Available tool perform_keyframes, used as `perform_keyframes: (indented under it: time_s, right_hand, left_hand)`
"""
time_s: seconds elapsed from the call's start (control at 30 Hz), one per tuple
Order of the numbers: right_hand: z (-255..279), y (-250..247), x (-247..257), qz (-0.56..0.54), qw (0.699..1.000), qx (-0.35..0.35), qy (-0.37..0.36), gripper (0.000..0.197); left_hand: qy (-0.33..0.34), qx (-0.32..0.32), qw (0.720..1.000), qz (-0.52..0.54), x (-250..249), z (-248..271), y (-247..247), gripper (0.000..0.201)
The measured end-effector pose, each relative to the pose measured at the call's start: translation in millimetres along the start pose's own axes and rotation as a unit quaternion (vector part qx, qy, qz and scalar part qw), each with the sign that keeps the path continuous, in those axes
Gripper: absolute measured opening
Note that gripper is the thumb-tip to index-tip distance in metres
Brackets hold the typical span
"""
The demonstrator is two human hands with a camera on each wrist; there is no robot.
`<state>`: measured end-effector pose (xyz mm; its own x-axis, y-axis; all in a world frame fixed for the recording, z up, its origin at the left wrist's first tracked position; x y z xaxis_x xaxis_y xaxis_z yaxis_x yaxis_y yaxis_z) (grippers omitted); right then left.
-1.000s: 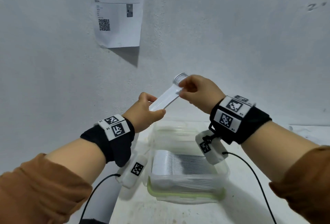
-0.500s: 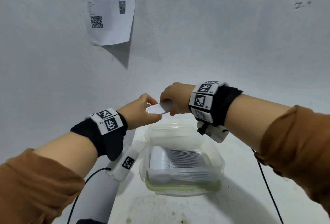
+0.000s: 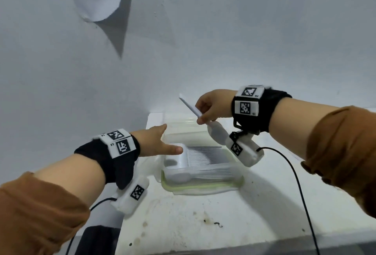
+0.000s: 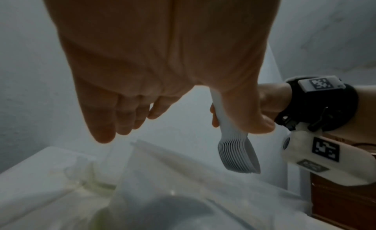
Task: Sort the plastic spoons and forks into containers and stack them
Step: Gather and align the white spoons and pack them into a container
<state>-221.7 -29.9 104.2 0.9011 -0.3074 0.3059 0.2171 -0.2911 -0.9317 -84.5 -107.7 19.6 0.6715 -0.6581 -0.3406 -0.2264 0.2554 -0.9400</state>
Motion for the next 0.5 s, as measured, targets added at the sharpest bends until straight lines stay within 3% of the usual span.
perform_keyframes:
  time_s: [0.13, 0.27, 0.5]
  right_hand:
    - [13, 15, -8, 0.020, 0.999, 0.034, 0.008, 0.027]
    - [20, 36, -12, 0.060, 0.996, 0.071, 0.003, 0.036]
    - [25, 61, -8, 0.118, 0.984, 0.129, -0.022, 0.027]
  left_hand:
    - [0.007, 0.025, 0.999, -0.033, 0, 1, 15, 0.104]
    - [0.015, 0.009, 1.000, -0.026, 3, -1, 19, 0.098]
    - [0.015, 0.016, 0.999, -0.028, 3, 8, 18, 0.095]
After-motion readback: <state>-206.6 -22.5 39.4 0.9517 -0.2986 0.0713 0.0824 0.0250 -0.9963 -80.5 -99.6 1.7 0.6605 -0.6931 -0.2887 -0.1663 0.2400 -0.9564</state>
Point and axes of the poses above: each hand's wrist, its own z-axis away from the middle knuckle, its own y-axis out of the palm, x = y × z, the point moved 7 cm from there along -z, towards the middle knuckle, and after that the axes turned 15 degrees about -x, right-handed, at the moved point
